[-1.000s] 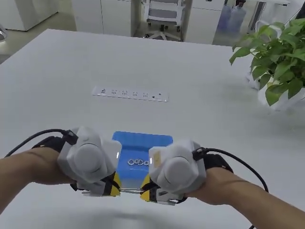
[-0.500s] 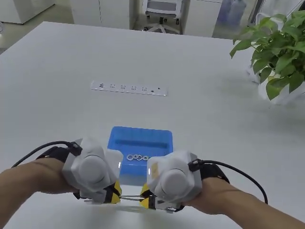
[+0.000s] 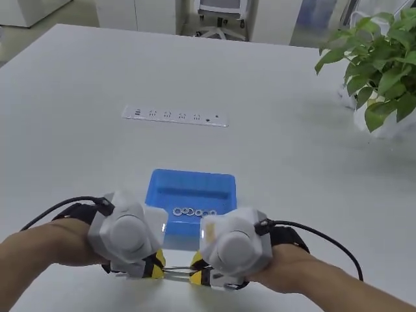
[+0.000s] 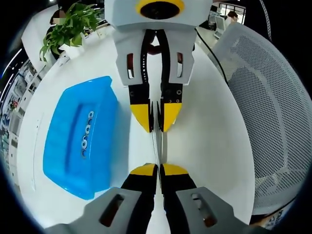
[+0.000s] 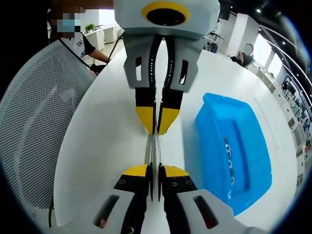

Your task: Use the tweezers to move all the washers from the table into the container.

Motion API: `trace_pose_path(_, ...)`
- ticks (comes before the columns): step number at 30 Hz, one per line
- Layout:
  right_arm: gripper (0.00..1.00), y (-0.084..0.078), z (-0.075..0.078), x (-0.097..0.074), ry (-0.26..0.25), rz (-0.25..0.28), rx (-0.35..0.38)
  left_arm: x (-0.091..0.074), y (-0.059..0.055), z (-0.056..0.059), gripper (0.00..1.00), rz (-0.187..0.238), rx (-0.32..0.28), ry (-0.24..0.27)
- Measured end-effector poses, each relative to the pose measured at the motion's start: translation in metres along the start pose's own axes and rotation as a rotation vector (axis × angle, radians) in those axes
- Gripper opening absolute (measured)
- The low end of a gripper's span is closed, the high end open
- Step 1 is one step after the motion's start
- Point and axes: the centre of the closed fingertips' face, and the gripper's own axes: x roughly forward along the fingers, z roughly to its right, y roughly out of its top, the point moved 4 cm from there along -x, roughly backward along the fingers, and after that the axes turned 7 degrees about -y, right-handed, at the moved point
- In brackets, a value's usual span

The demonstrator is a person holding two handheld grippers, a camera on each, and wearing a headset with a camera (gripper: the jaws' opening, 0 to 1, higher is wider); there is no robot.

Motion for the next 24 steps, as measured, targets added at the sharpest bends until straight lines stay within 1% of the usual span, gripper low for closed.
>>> trace_pose_path(3, 0.12, 0.0006, -0.0006, -0.0006, 0.007, -0.009, -0.007, -0.0008, 0.0002, 0.0, 0.07, 0.006, -0.002, -0.002)
trace_pose_path(6, 0.11, 0.0005, -0.0008, -0.0003, 0.013, -0.01, 0.005, -0.001, 0.0002, 0.0003, 0.07, 0.011, -0.013, -0.007)
trace_pose_path(11, 0.11, 0.001, -0.0016, -0.001, 0.023, -0.025, -0.012, -0.0017, -0.0002, -0.0001, 0.09, 0.011, -0.015, -0.002)
trace_pose_path(17, 0.11, 0.0017, -0.0012, -0.0008, 0.027, -0.043, -0.026, -0.0024, -0.0014, 0.001, 0.1, 0.006, -0.013, -0.003)
trace_pose_path(24, 0.12, 0.002, 0.0001, -0.0003, 0.055, -0.067, -0.024, -0.0026, -0.0021, 0.0017, 0.1, 0.007, -0.016, -0.005)
